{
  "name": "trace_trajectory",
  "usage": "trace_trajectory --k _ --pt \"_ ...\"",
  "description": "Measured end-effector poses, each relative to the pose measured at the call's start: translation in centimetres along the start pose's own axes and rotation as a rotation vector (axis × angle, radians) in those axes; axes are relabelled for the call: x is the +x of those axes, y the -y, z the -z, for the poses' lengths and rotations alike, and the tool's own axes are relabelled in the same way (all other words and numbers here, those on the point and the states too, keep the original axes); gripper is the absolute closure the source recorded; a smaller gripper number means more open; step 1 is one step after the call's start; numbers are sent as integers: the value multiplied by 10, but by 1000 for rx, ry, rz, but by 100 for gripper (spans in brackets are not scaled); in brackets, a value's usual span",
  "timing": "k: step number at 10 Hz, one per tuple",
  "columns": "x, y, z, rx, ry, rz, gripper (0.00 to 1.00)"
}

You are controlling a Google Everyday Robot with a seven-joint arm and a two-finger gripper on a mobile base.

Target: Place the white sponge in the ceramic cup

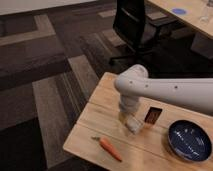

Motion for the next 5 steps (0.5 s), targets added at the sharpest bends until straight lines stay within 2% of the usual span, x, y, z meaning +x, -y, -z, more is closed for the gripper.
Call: trace_trajectory --k 1,5 --pt "14 9 3 8 -15 -62 81" --pt "15 9 3 8 -18 -67 81"
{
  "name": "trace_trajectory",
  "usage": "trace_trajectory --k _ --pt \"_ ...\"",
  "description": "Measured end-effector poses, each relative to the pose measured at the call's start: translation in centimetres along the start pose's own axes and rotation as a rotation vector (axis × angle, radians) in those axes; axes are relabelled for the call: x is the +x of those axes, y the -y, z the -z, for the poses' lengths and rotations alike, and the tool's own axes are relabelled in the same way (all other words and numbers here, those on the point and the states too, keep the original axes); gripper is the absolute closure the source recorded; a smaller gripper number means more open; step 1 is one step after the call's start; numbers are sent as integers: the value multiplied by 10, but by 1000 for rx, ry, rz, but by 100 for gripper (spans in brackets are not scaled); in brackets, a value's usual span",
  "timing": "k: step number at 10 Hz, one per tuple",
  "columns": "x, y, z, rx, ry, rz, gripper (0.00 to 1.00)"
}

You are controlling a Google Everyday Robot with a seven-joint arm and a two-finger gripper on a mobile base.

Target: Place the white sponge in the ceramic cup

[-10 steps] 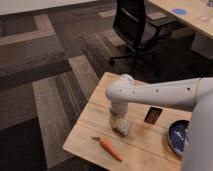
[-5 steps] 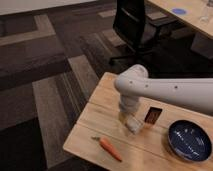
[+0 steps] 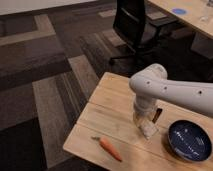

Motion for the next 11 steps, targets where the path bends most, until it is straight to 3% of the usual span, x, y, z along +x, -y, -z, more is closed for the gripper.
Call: trace_trajectory --k 1,4,6,9,11 --pt "1 0 0 1 -1 -2 81" --pt "66 58 27 36 39 -239 81" --pt "92 79 31 49 47 -311 81" --pt "153 129 6 38 62 -453 81" --pt "176 159 -19 15 58 -492 81"
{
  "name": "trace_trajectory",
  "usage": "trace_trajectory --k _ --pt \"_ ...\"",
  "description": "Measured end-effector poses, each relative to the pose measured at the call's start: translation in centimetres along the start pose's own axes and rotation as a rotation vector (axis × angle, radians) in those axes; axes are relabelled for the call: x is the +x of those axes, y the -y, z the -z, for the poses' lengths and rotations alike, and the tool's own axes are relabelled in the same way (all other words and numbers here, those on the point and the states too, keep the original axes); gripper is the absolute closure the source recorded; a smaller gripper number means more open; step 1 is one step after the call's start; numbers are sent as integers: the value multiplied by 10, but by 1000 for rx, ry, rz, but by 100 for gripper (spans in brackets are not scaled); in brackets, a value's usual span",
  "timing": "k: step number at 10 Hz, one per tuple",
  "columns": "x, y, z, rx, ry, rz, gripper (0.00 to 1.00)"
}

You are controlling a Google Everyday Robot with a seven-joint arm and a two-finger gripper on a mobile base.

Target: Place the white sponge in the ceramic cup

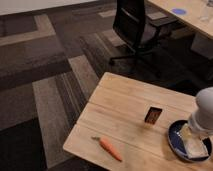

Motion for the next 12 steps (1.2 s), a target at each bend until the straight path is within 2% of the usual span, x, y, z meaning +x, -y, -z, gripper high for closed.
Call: trace_trajectory --k 2,4,6,7,8,9,10,11,12 --pt "-2 27 -14 -9 -6 -19 81" --pt "-21 48 -27 -21 -13 10 81" --pt "-53 37 -35 -38 -10 102 81" --pt "-59 32 -37 -41 -9 120 80" --pt "-59 32 -37 -43 -10 119 71" --pt "-58 33 -37 -43 -10 116 49" --pt "-58 32 -37 -43 -10 118 39" --pt "-58 32 -37 -44 -10 118 23" --pt "-58 33 -37 -43 -10 116 20"
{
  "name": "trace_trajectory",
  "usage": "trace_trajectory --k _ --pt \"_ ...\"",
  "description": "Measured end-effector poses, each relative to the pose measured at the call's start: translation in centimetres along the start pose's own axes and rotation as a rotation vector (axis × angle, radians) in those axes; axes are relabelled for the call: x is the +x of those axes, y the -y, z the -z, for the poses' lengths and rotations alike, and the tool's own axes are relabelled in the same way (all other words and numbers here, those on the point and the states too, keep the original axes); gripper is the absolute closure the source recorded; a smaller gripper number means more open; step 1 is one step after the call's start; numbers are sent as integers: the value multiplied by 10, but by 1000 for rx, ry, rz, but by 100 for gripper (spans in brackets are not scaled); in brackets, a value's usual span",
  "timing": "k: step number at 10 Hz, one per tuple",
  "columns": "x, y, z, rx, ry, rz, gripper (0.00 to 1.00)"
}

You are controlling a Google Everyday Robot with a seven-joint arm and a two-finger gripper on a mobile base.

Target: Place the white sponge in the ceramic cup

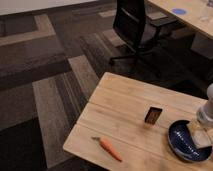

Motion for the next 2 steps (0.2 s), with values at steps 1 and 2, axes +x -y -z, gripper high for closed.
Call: trace_trajectory --k 1,2 --pt "-1 -1 0 0 0 2 20" --pt "0 0 0 0 0 1 20"
